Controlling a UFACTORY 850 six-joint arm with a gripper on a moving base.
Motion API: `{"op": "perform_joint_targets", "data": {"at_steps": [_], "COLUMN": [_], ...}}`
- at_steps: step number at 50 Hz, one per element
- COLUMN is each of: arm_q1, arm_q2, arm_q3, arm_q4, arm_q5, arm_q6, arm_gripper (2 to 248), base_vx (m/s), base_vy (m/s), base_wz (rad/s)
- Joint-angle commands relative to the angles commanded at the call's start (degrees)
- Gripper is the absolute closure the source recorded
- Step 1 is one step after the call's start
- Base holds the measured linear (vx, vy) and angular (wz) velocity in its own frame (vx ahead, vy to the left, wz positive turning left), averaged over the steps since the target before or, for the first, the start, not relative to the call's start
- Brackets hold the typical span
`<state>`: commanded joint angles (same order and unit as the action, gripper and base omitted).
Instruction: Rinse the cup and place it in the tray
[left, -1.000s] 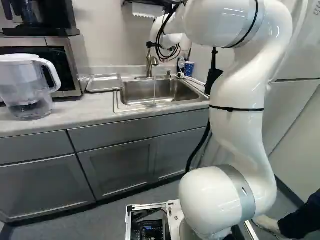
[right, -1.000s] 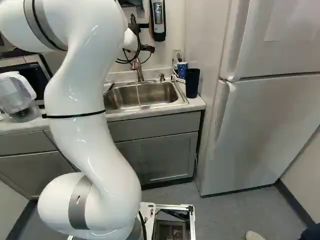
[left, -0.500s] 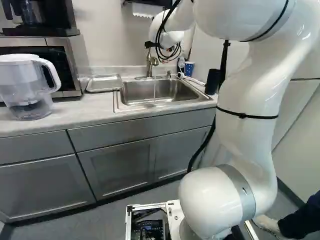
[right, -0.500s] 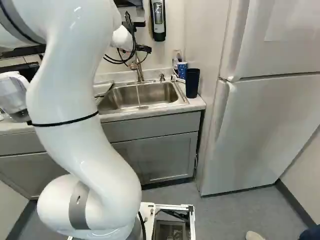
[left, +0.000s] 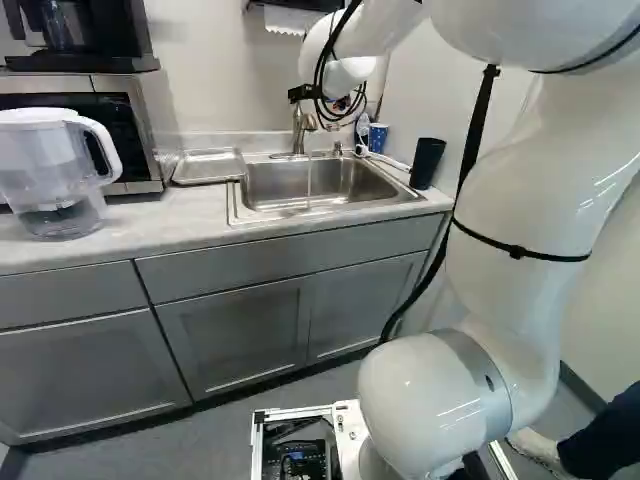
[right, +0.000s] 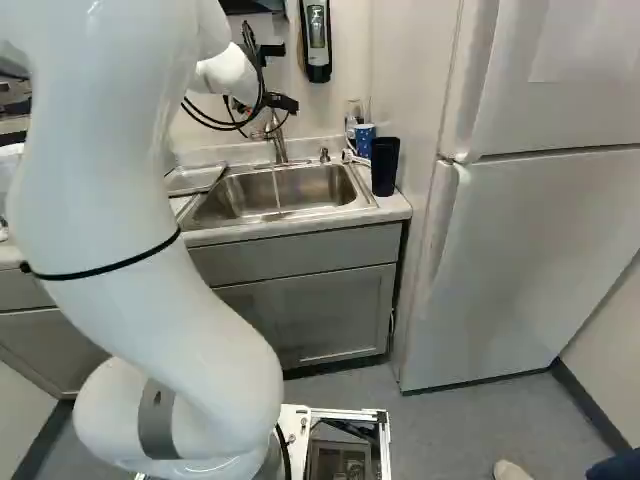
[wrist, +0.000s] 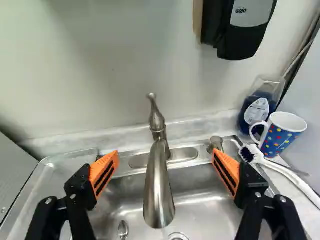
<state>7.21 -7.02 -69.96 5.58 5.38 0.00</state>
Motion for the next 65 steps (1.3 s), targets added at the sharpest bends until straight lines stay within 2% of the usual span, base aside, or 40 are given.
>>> {"op": "perform_joint_targets", "data": {"at_steps": [25, 52, 65], "arm_q1": [0.51, 0.97, 1.17], "arm_q2": [7.2, 12.59, 14.75], "arm_q3": [7.44, 12.72, 14.75], "arm_q4": [0.0, -0.05, -0.05], "arm_q5": [-13.75, -30.0, -29.75], "arm_q6": [0.0, 0.0, 0.0], "arm_gripper": [3, 3, 3], "base_vx": [0.0, 0.0, 0.0], "base_vy": [0.0, 0.0, 0.0], "base_wz": [0.0, 0.0, 0.0]}}
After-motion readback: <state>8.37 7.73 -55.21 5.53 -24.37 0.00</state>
